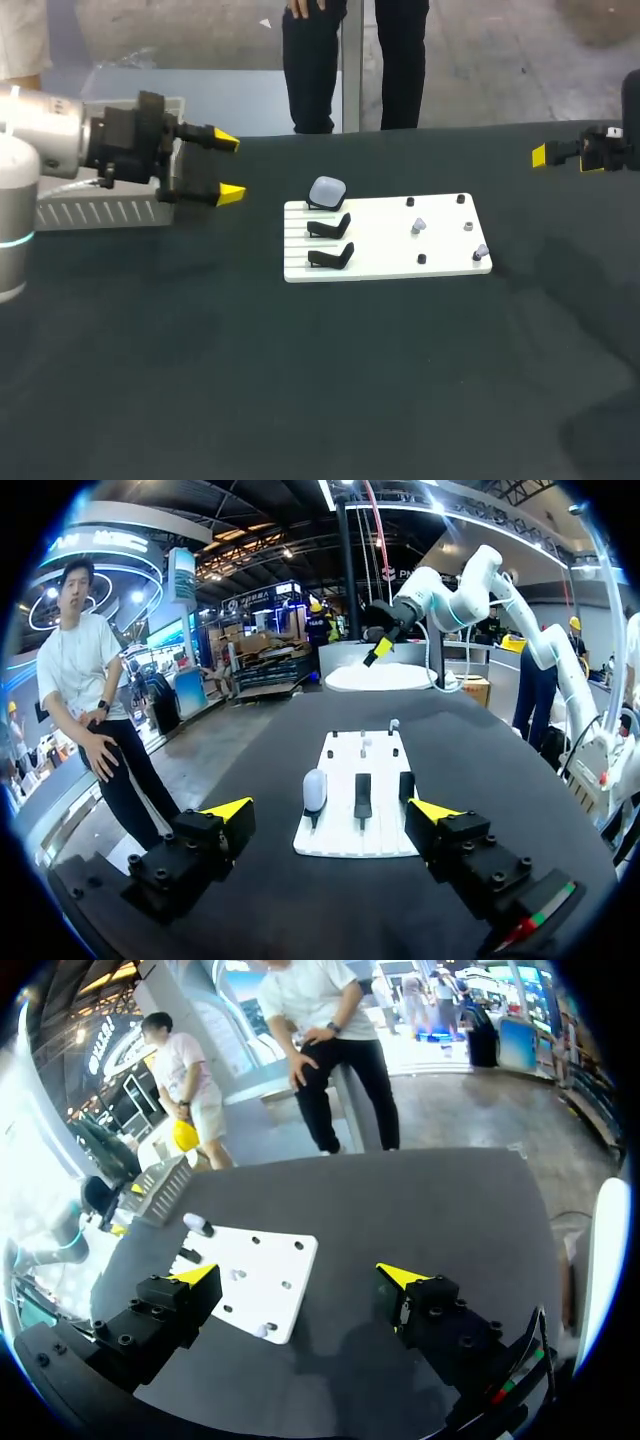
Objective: Pick up each earbud case from the left stands, insert the matching earbuds, close the lid, and place the case in the box.
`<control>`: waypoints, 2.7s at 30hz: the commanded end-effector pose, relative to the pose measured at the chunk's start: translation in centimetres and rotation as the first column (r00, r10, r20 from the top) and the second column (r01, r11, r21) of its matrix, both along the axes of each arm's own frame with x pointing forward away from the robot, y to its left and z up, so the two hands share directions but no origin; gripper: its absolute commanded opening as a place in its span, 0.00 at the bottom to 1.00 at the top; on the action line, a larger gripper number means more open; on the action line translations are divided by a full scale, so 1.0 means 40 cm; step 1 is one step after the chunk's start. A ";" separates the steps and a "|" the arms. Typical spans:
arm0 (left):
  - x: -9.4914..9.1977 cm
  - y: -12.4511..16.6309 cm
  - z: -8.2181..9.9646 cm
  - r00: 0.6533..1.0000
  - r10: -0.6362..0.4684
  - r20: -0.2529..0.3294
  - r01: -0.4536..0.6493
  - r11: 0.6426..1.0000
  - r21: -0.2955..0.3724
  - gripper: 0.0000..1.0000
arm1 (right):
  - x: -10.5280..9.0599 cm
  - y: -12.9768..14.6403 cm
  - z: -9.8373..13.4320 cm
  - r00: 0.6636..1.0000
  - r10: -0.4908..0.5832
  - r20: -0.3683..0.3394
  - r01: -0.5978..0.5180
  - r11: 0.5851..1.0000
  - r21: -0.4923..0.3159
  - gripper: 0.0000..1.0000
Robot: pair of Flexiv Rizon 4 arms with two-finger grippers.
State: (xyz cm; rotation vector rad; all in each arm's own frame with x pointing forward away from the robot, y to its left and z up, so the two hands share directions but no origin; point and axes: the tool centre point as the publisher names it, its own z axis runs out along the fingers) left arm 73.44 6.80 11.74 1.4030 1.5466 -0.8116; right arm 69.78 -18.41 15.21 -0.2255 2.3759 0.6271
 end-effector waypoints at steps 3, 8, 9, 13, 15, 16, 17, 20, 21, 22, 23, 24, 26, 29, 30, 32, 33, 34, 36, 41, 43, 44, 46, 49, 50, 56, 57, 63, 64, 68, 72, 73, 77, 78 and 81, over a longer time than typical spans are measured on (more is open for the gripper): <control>0.070 -0.088 -0.059 0.997 -0.060 -0.038 0.060 0.998 -0.005 1.00 | 0.002 -0.001 -0.002 1.000 0.003 0.001 -0.003 1.000 0.002 1.00; 0.089 -0.132 -0.080 0.995 -0.087 -0.054 0.086 0.996 -0.015 1.00 | 0.002 -0.001 -0.002 1.000 0.003 0.001 -0.003 1.000 0.002 1.00; 0.092 -0.138 -0.085 0.994 -0.091 -0.056 0.090 0.996 -0.017 1.00 | 0.002 -0.001 -0.002 1.000 0.003 0.001 -0.003 1.000 0.002 1.00; 0.101 -0.162 -0.101 0.994 -0.094 -0.062 0.093 0.996 -0.015 1.00 | 0.002 -0.001 -0.002 1.000 0.003 0.001 -0.003 1.000 0.002 1.00; 0.104 -0.175 -0.111 0.994 -0.087 -0.065 0.086 0.996 -0.012 1.00 | 0.002 -0.001 -0.002 1.000 0.003 0.001 -0.003 1.000 0.002 1.00; 0.104 -0.179 -0.114 0.994 -0.087 -0.066 0.086 0.996 -0.013 1.00 | 0.002 -0.001 -0.002 1.000 0.003 0.001 -0.003 1.000 0.002 1.00; 0.106 -0.185 -0.121 0.995 -0.078 -0.066 0.078 0.997 -0.008 1.00 | 0.002 -0.001 -0.002 1.000 0.003 0.001 -0.003 1.000 0.002 1.00; 0.110 -0.197 -0.139 0.996 -0.059 -0.073 0.059 0.998 -0.004 1.00 | 0.002 -0.001 -0.002 1.000 0.003 0.001 -0.003 1.000 0.002 1.00; 0.112 -0.201 -0.144 0.995 -0.060 -0.074 0.059 0.998 -0.006 1.00 | 0.002 -0.001 -0.002 1.000 0.003 0.001 -0.003 1.000 0.002 1.00; 0.112 -0.204 -0.148 0.996 -0.039 -0.075 0.039 0.999 0.000 1.00 | 0.002 -0.001 -0.002 1.000 0.003 0.001 -0.003 1.000 0.002 1.00; 0.113 -0.208 -0.151 0.996 -0.042 -0.074 0.042 0.999 0.000 1.00 | 0.002 -0.001 -0.002 1.000 0.003 0.001 -0.003 1.000 0.002 1.00; 0.114 -0.212 -0.156 0.996 -0.037 -0.081 0.037 0.999 -0.004 1.00 | 0.002 -0.001 -0.002 1.000 0.003 0.001 -0.003 1.000 0.002 1.00; 0.117 -0.221 -0.167 0.996 -0.034 -0.078 0.035 0.999 0.000 1.00 | 0.002 -0.001 -0.002 1.000 0.003 0.001 -0.003 1.000 0.002 1.00; 0.122 -0.230 -0.181 0.997 -0.023 -0.079 0.024 1.000 0.004 1.00 | 0.002 -0.001 -0.002 1.000 0.003 0.001 -0.003 1.000 0.002 1.00; 0.124 -0.232 -0.186 0.997 -0.019 -0.080 0.019 1.000 0.004 1.00 | 0.002 -0.001 -0.002 1.000 0.003 0.001 -0.003 1.000 0.002 1.00; 0.129 -0.237 -0.196 0.996 -0.019 -0.084 0.019 1.000 0.006 1.00 | 0.002 -0.001 -0.002 1.000 0.003 0.001 -0.003 1.000 0.002 1.00; 0.132 -0.238 -0.200 0.996 -0.020 -0.088 0.021 1.000 0.007 1.00 | 0.002 -0.001 -0.002 1.000 0.003 0.001 -0.003 1.000 0.002 1.00; 0.135 -0.240 -0.205 0.996 -0.021 -0.089 0.021 1.000 0.006 1.00 | 0.002 -0.001 -0.002 1.000 0.003 0.001 -0.003 1.000 0.002 1.00; 0.138 -0.243 -0.208 0.995 -0.026 -0.096 0.026 1.000 -0.003 1.00 | 0.002 -0.001 -0.002 1.000 0.003 0.001 -0.003 1.000 0.002 1.00; 0.144 -0.254 -0.216 0.995 -0.031 -0.100 0.030 1.000 -0.007 0.93 | 0.002 -0.001 -0.002 1.000 0.003 0.001 -0.003 1.000 0.002 1.00; 0.145 -0.259 -0.218 0.994 -0.038 -0.101 0.037 0.999 -0.010 0.93 | 0.002 -0.001 -0.002 1.000 0.003 0.001 -0.003 1.000 0.002 1.00; 0.144 -0.262 -0.217 0.994 -0.038 -0.100 0.037 0.999 -0.009 0.91 | 0.002 -0.001 -0.002 1.000 0.003 0.001 -0.003 1.000 0.002 1.00; 0.144 -0.267 -0.215 0.994 -0.046 -0.101 0.045 0.999 -0.015 0.87 | 0.002 -0.001 -0.002 1.000 0.003 0.001 -0.003 1.000 0.002 1.00; 0.145 -0.274 -0.219 0.993 -0.052 -0.104 0.050 0.999 -0.019 0.81 | 0.002 -0.001 -0.002 1.000 0.003 0.001 -0.003 1.000 0.002 1.00; 0.146 -0.276 -0.220 0.993 -0.054 -0.106 0.052 0.998 -0.021 0.80 | 0.002 -0.001 -0.002 1.000 0.003 0.001 -0.003 1.000 0.002 1.00; 0.142 -0.289 -0.224 0.991 -0.074 -0.112 0.071 0.997 -0.026 0.76 | 0.002 -0.001 -0.002 1.000 0.003 0.001 -0.003 1.000 0.002 1.00; 0.141 -0.291 -0.226 0.991 -0.075 -0.113 0.072 0.997 -0.026 0.76 | 0.002 -0.001 -0.002 1.000 0.003 0.001 -0.003 1.000 0.002 1.00; 0.136 -0.293 -0.234 0.989 -0.079 -0.126 0.076 0.997 -0.030 0.64 | 0.002 -0.001 -0.002 1.000 0.003 0.001 -0.003 1.000 0.002 1.00; 0.135 -0.294 -0.234 0.989 -0.080 -0.127 0.077 0.997 -0.029 0.62 | 0.002 -0.001 -0.002 1.000 0.003 0.001 -0.003 1.000 0.002 1.00; 0.133 -0.291 -0.239 0.988 -0.079 -0.133 0.075 0.997 -0.030 0.60 | 0.002 -0.001 -0.002 1.000 0.003 0.001 -0.003 1.000 0.002 1.00; 0.133 -0.289 -0.238 0.988 -0.077 -0.133 0.073 0.997 -0.031 0.54 | 0.002 -0.001 -0.002 1.000 0.003 0.001 -0.003 1.000 0.002 1.00; 0.133 -0.289 -0.238 0.988 -0.077 -0.133 0.074 0.997 -0.030 0.51 | 0.002 -0.001 -0.002 1.000 0.003 0.001 -0.003 1.000 0.002 1.00; 0.134 -0.289 -0.237 0.988 -0.080 -0.134 0.075 0.997 -0.035 0.49 | 0.002 -0.001 -0.002 1.000 0.003 0.001 -0.003 1.000 0.002 1.00; 0.134 -0.290 -0.238 0.988 -0.081 -0.135 0.077 0.996 -0.036 0.48 | 0.002 -0.001 -0.002 1.000 0.003 0.001 -0.003 1.000 0.002 1.00; 0.131 -0.293 -0.238 0.986 -0.088 -0.140 0.083 0.996 -0.042 0.47 | 0.002 -0.001 -0.002 1.000 0.003 0.001 -0.003 1.000 0.002 1.00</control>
